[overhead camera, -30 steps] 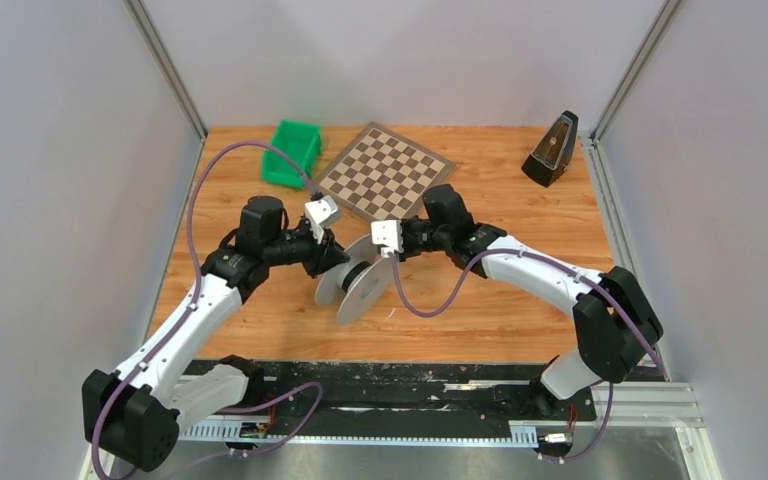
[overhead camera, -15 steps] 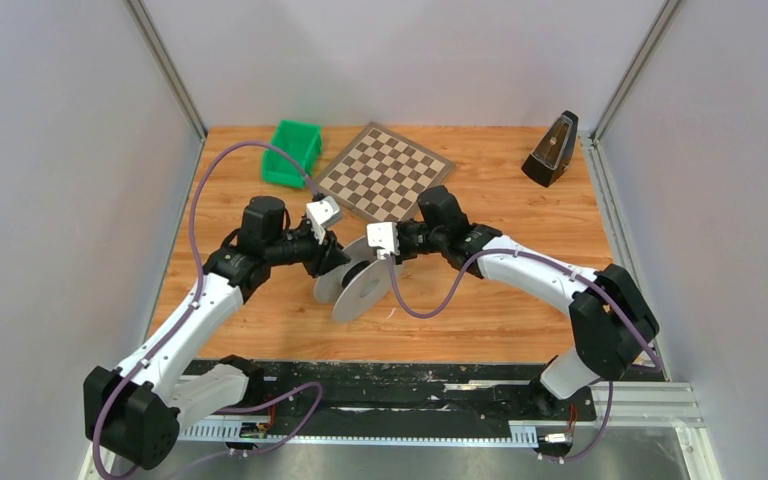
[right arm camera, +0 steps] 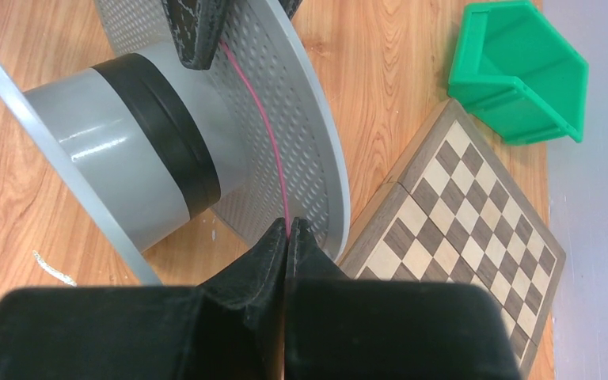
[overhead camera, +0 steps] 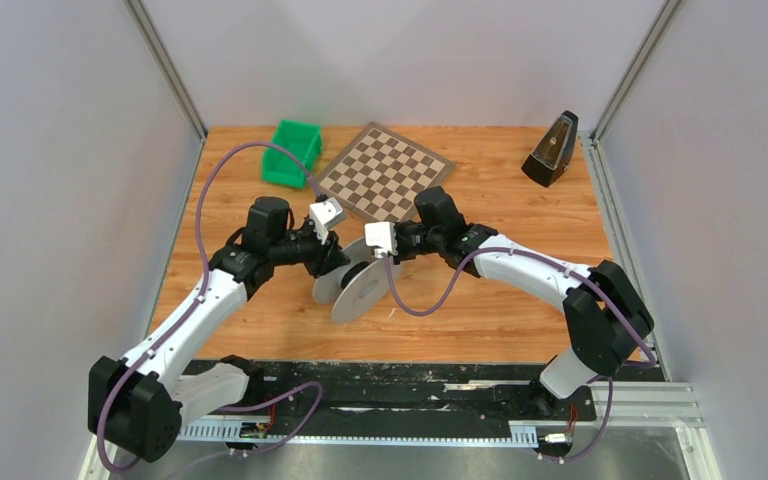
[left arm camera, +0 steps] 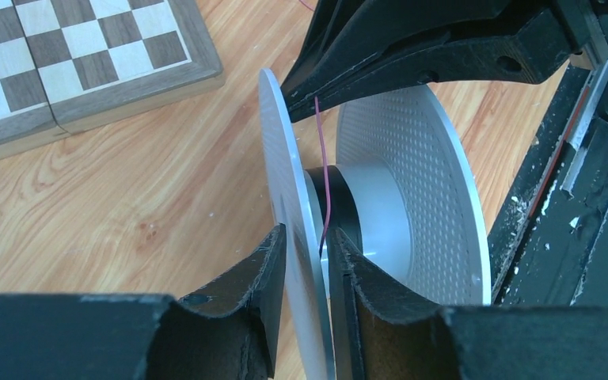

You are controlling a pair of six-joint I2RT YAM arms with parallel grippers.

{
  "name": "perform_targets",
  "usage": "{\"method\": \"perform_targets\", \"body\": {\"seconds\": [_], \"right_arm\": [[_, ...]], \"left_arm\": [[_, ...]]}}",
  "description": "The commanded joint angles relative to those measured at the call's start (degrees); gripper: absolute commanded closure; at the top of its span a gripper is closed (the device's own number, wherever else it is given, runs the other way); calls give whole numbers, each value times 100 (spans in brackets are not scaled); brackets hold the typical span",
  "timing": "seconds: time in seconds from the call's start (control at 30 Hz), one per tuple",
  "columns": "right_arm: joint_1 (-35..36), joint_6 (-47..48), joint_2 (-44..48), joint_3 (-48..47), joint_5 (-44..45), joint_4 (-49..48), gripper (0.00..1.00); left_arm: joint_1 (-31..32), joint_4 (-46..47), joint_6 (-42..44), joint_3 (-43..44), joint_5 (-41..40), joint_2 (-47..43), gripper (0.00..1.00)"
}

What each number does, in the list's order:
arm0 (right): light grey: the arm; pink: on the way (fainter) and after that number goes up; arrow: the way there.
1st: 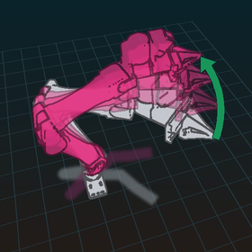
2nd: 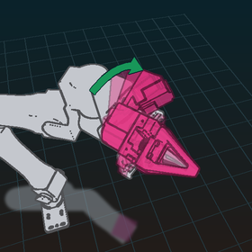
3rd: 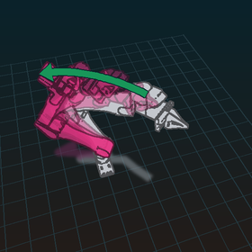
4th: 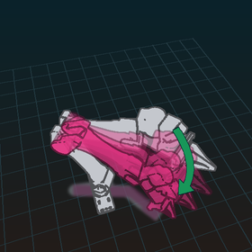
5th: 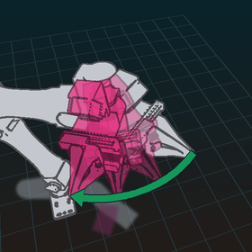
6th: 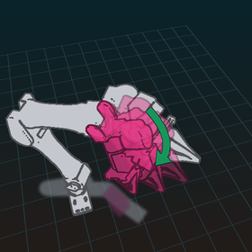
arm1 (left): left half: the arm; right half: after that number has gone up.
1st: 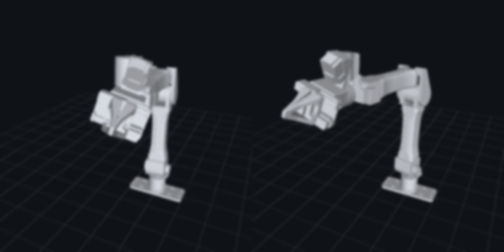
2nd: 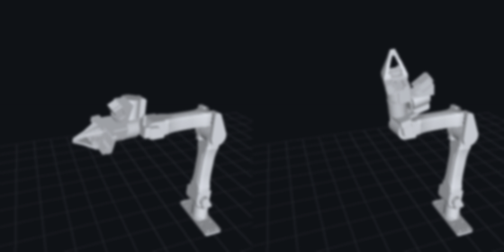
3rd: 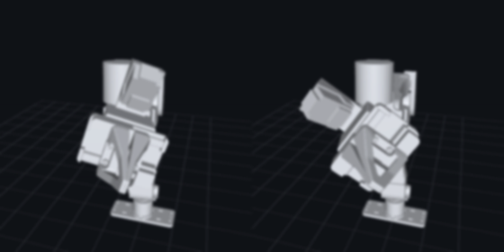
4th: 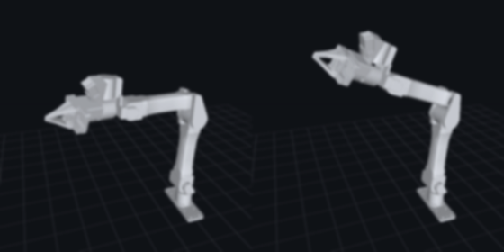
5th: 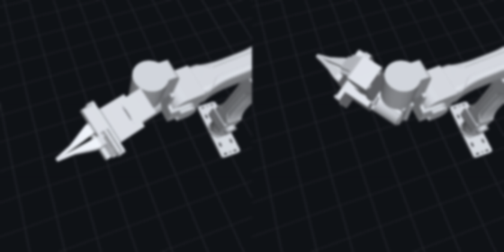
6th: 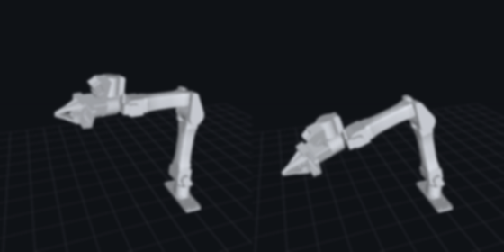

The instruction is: Wrap the cables

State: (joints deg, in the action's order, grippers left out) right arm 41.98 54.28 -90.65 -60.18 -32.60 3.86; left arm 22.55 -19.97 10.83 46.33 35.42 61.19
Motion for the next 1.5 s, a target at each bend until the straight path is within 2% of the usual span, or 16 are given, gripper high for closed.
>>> {"method": "perform_targets", "body": {"seconds": [0.0, 0.07, 0.27, 0.43, 0.7, 0.8, 0.97, 1.07, 1.23, 1.47], "right_arm": [[44, -33, 38, -200, -158, -125, 100], [63, -10, 58, -187, -140, -128, 100], [98, -59, 121, -161, -69, -125, 99], [109, -220, 256, -105, 64, -123, 91], [100, -784, 992, 394, 784, -245, 75], [94, -1016, 1444, 687, 870, -240, 69], [92, -1331, 2299, 1164, 917, -276, 65], [91, -1321, 2677, 1624, 1060, -686, 60], [78, -1259, 2708, 1691, 1113, -856, 51], [41, -1183, 2447, 1495, 1040, -1033, 46]], "left_arm": [[28, 179, 86, 17, -92, 27, 67], [28, 178, 82, 23, -110, 47, 69], [37, 145, 79, 39, -104, 91, 85], [64, 53, 140, 69, -78, 89, 100], [66, -179, 138, 253, -88, -178, 100], [61, -258, -26, 354, -244, -233, 100], [59, -210, -335, 455, -319, -548, 100], [62, -242, -609, 577, -362, -933, 100], [60, -182, -1020, 669, -184, -1463, 100], [58, -760, -1293, 1022, -75, -1720, 100]]}}
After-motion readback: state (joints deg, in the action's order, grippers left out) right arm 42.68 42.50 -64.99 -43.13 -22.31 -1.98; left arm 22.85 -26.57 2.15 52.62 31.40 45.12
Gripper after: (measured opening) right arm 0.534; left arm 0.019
